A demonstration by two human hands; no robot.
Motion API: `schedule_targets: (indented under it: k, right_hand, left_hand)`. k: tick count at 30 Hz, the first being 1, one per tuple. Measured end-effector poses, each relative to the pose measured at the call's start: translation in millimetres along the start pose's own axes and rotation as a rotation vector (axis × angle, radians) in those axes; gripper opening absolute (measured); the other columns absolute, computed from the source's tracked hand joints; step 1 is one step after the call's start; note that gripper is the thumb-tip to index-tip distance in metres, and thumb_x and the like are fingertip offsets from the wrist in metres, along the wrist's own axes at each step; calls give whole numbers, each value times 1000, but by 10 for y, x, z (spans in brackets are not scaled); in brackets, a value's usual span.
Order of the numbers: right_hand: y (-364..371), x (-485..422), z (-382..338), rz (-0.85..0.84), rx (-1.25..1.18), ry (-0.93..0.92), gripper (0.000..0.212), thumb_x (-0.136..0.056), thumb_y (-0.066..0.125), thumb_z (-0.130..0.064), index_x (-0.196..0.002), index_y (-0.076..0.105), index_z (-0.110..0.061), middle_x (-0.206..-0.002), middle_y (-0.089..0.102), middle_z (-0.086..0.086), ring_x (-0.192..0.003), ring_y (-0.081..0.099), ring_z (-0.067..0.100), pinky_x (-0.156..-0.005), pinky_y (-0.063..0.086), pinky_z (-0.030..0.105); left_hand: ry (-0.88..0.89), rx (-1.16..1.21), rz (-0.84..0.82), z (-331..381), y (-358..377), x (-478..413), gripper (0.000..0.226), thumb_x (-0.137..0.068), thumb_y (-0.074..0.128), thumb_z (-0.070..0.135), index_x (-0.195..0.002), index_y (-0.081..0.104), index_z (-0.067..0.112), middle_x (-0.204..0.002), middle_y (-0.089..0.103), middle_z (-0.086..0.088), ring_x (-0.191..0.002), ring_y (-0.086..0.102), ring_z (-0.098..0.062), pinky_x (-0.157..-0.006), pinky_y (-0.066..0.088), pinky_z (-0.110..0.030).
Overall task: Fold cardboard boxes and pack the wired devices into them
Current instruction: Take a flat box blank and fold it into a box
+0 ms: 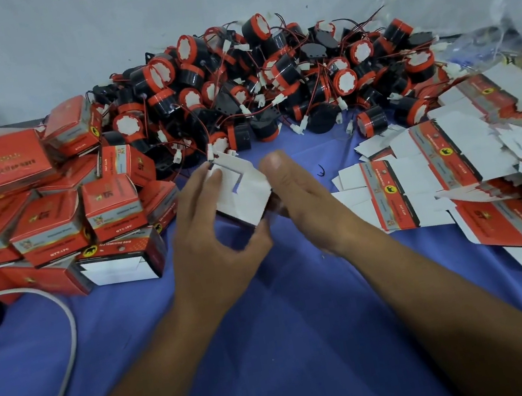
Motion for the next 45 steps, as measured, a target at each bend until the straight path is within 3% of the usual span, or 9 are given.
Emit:
schedule_targets:
  k: [2,4,7,12,18,24,33,40,45]
  right_hand:
    - [-25,0,-3,10,6,45,47,-87,39,-75,-79,58,-33,-72,58,-21,-71,55,-5,-78,42,22]
    - [-65,-11,-21,21,-5,66,41,-89,53,-64,-84,57,-24,-72,64,-16,-66,61,-4,-69,44,13]
    - [-97,-26,-27,16,43,74,42,-83,63,-59,-92,56,-19,-88,70,13,-69,63,14,-68,49,27]
    - [-97,3,-74,-35,219,27,41,-78,59,-68,-109,62,-41,-97,73,-15,-85,68,5,-72,53,17]
    - [-108,10,9,-11,541,-57,29,-94,65,-43,-122,59,-34,-98,67,-19,-89,62,-4,-70,46,10]
    - [-126,22,27,-64,654,-59,38,-99,55,-46,-132,54,-30,-100,69,-10,-90,62,5,-78,53,32]
    - [-124,19,-4,-105,683,-110,29,-107,41,-31,-131,53,-19,-87,68,3,-78,61,19,-74,50,45]
    - [-68,15,4,-182,569,-91,54,-109,32,-36,-159,14,-30,-134,56,18,-123,49,25,-105,41,33]
    - [-63,-10,-21,-151,309,-68,44,-109,39,-25,-147,29,-44,-125,62,13,-111,55,11,-95,39,12]
  left_hand:
    - [35,-22,-38,7,7,-1,72,-82,63,38,-135,49,-9,-145,45,-21,-137,41,-28,-114,29,-20]
    - [49,-32,-82,7,20,-3,71,-81,64,35,-136,50,-8,-145,45,-21,-138,42,-29,-114,30,-22]
    - [45,-48,-114,-2,36,-10,70,-78,77,21,-136,50,-7,-146,45,-21,-139,42,-30,-115,32,-26]
    - [15,-12,-99,16,17,-28,79,-74,85,12,-138,45,-9,-145,46,-17,-139,42,-28,-115,34,-29]
    - [-45,38,-142,33,13,-13,89,-72,83,14,-146,36,-3,-148,41,-5,-140,39,-17,-113,34,-20]
    - [-42,41,-155,49,3,-22,90,-71,84,10,-146,35,-3,-146,43,-6,-137,42,-18,-111,39,-29]
    - [-18,9,-170,68,8,-30,84,-72,83,6,-141,38,-11,-143,47,-19,-136,44,-30,-112,39,-38]
    - [-25,-6,-160,37,11,-14,86,-73,83,7,-144,36,-8,-148,43,-18,-141,39,-29,-116,34,-34]
    - [-1,-11,-157,11,25,-12,89,-72,84,8,-145,35,-7,-149,42,-17,-141,39,-28,-115,33,-27]
Point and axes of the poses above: each hand's wrist, its own x-axis away from the middle knuckle, its own y-axis out of the palm, z = x × y, the point moved 3 cm from there along -x, towards the middle knuckle
